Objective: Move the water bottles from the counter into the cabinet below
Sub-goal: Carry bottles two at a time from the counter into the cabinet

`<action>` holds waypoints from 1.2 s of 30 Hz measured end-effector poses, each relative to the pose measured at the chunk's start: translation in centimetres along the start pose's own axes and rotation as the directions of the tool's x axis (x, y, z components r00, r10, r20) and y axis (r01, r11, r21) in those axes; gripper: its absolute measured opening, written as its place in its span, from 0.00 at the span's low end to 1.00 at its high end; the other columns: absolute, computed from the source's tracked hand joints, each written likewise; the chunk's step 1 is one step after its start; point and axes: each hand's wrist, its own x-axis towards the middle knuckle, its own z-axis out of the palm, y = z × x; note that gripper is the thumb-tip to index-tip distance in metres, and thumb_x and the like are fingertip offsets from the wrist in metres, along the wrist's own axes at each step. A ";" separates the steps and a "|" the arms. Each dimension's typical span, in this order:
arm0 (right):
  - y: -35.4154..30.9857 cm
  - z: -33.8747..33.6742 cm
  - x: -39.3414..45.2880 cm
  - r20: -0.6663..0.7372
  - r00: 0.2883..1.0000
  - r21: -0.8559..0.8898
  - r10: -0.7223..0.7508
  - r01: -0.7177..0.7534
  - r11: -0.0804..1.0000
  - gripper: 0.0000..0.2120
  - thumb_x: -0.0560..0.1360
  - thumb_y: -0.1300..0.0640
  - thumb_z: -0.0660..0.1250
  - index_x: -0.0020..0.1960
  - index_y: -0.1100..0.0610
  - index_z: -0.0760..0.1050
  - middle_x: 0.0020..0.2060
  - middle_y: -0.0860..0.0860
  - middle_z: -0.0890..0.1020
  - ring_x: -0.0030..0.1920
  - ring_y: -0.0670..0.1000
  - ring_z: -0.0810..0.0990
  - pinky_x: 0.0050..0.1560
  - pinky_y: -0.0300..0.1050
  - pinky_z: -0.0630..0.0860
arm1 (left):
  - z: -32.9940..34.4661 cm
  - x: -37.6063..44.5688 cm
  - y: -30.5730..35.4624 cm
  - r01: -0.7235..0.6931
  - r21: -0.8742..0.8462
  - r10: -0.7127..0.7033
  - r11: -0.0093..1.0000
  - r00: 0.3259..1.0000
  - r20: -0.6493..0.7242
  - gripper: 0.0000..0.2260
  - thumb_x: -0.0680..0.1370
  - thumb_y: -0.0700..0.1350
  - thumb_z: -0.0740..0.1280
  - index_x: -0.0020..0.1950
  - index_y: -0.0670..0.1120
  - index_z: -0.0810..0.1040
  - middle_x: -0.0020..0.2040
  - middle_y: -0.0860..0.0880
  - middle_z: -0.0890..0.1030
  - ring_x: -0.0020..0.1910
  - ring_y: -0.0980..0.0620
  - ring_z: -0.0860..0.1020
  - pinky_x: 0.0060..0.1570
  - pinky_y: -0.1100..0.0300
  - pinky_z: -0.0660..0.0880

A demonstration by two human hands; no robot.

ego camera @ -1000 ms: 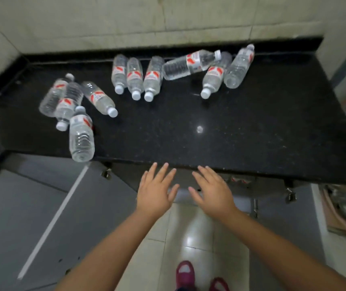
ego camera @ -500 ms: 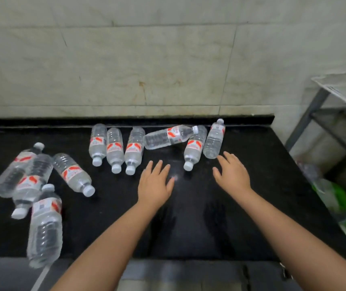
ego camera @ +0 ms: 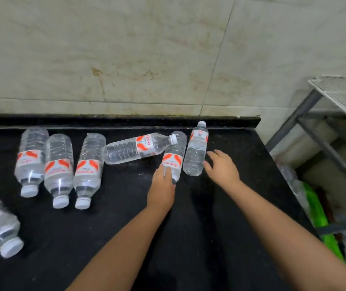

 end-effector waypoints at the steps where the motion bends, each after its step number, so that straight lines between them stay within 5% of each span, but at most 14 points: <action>1: -0.6 0.2 1.7 0.004 1.000 0.037 -0.017 0.017 0.999 0.22 0.79 0.53 0.59 0.71 0.58 0.64 0.71 0.59 0.66 0.71 0.60 0.65 0.69 0.52 0.66 | 0.3 0.2 -0.2 0.003 -0.002 -0.003 1.000 1.000 -0.009 0.25 0.81 0.42 0.59 0.76 0.41 0.55 0.78 0.44 0.53 0.76 0.47 0.57 0.71 0.58 0.64; 8: -2.3 3.1 9.4 0.074 0.996 0.358 0.048 -0.071 0.931 0.31 0.75 0.52 0.66 0.74 0.57 0.59 0.76 0.58 0.48 0.73 0.61 0.58 0.73 0.49 0.61 | 1.4 0.5 -0.3 0.037 -0.041 -0.040 0.998 0.996 -0.080 0.25 0.80 0.40 0.61 0.75 0.43 0.58 0.78 0.46 0.54 0.75 0.48 0.61 0.71 0.58 0.66; 11: -1.0 2.6 8.2 0.107 0.994 0.440 0.022 -0.067 0.896 0.32 0.75 0.56 0.67 0.75 0.57 0.57 0.76 0.56 0.49 0.74 0.58 0.58 0.71 0.44 0.61 | 1.3 0.2 0.1 0.055 -0.073 -0.062 0.996 0.993 -0.098 0.25 0.79 0.38 0.62 0.75 0.43 0.59 0.78 0.46 0.55 0.75 0.48 0.61 0.71 0.57 0.65; 16: 3.1 0.9 1.3 0.194 0.959 0.353 -0.208 0.130 0.927 0.29 0.74 0.61 0.68 0.73 0.57 0.62 0.77 0.55 0.50 0.76 0.54 0.55 0.70 0.38 0.56 | 1.3 -1.6 1.0 0.072 -0.108 -0.084 0.992 0.991 -0.109 0.25 0.78 0.35 0.62 0.75 0.41 0.61 0.78 0.45 0.56 0.75 0.47 0.61 0.71 0.57 0.63; 22: 7.7 0.3 -8.3 0.319 0.917 0.245 -0.239 0.164 0.956 0.31 0.74 0.56 0.69 0.73 0.53 0.61 0.77 0.51 0.48 0.75 0.52 0.57 0.72 0.44 0.62 | 1.5 -7.6 0.7 0.045 -0.138 -0.056 0.989 0.996 -0.073 0.25 0.76 0.32 0.62 0.73 0.41 0.64 0.76 0.46 0.60 0.73 0.48 0.63 0.68 0.61 0.65; 27: 7.6 -1.9 -9.9 0.344 0.924 -0.033 -0.166 0.188 0.982 0.23 0.74 0.46 0.66 0.66 0.52 0.71 0.66 0.55 0.67 0.64 0.56 0.71 0.61 0.48 0.72 | 1.5 -13.2 -1.1 0.019 -0.122 -0.019 0.992 1.000 -0.006 0.24 0.73 0.33 0.66 0.69 0.43 0.69 0.73 0.50 0.64 0.70 0.51 0.68 0.58 0.70 0.63; 30: 5.0 -2.4 -6.9 0.253 0.956 -0.120 -0.150 0.185 0.975 0.24 0.75 0.44 0.63 0.65 0.57 0.71 0.62 0.60 0.73 0.63 0.60 0.73 0.61 0.51 0.72 | 0.9 -14.6 -1.7 0.032 -0.116 -0.027 0.993 0.999 0.042 0.27 0.74 0.38 0.69 0.72 0.45 0.65 0.74 0.49 0.63 0.72 0.51 0.66 0.61 0.68 0.63; 33: 2.2 -1.6 -4.0 0.281 0.956 -0.229 -0.079 0.147 0.962 0.30 0.74 0.37 0.62 0.68 0.56 0.67 0.66 0.58 0.72 0.67 0.60 0.70 0.65 0.54 0.69 | 0.9 -15.1 -1.5 0.197 -0.200 -0.189 0.960 0.980 0.055 0.28 0.77 0.44 0.66 0.75 0.42 0.60 0.73 0.44 0.65 0.72 0.47 0.66 0.68 0.62 0.63; 36: 0.6 -1.0 -1.5 0.428 0.903 -0.256 0.031 0.088 0.963 0.36 0.72 0.31 0.57 0.63 0.59 0.73 0.59 0.56 0.78 0.60 0.58 0.76 0.62 0.52 0.71 | 1.2 -15.6 -1.6 0.319 -0.142 -0.310 0.937 0.947 0.080 0.17 0.80 0.46 0.62 0.66 0.39 0.71 0.64 0.41 0.77 0.64 0.43 0.74 0.60 0.57 0.70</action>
